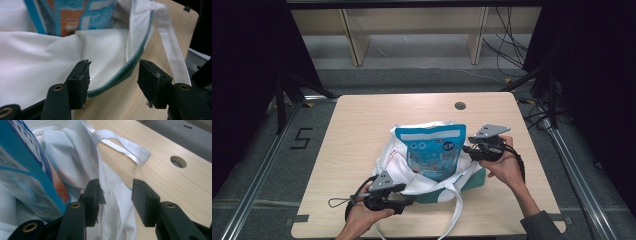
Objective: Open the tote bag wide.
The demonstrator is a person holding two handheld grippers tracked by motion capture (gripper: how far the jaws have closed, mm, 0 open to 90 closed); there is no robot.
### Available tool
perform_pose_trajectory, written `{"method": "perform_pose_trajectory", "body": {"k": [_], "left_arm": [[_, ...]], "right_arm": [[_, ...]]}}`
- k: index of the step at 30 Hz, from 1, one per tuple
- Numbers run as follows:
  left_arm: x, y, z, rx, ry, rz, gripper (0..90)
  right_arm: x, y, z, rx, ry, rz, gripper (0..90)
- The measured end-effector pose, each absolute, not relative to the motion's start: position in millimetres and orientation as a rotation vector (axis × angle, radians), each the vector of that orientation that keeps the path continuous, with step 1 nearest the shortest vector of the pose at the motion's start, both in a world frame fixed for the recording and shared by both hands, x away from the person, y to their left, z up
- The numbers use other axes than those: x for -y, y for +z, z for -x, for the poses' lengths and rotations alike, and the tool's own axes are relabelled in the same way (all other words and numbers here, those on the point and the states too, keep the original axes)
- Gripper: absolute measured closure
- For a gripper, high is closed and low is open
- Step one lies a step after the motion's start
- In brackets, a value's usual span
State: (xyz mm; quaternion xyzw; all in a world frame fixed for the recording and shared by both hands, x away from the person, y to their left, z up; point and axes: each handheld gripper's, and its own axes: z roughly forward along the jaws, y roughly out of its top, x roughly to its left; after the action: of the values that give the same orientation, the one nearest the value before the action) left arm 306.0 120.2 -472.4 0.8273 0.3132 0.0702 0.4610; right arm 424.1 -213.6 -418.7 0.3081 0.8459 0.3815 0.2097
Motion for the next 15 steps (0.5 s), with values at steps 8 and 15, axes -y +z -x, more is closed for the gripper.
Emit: {"method": "perform_pose_trajectory", "body": {"k": [8, 15], "left_arm": [[-112.1, -497.3, -301.4, -0.652, 0.248, -2.218, 82.3], [-100.7, -508.7, -306.4, -0.624, 0.29, -2.301, 84.8]], "right_arm": [[208.5, -430.1, -441.2, -2.327, 0.944, -0.808, 87.7], [220.6, -494.4, -465.3, -2.391, 0.911, -1.031, 88.2]]}}
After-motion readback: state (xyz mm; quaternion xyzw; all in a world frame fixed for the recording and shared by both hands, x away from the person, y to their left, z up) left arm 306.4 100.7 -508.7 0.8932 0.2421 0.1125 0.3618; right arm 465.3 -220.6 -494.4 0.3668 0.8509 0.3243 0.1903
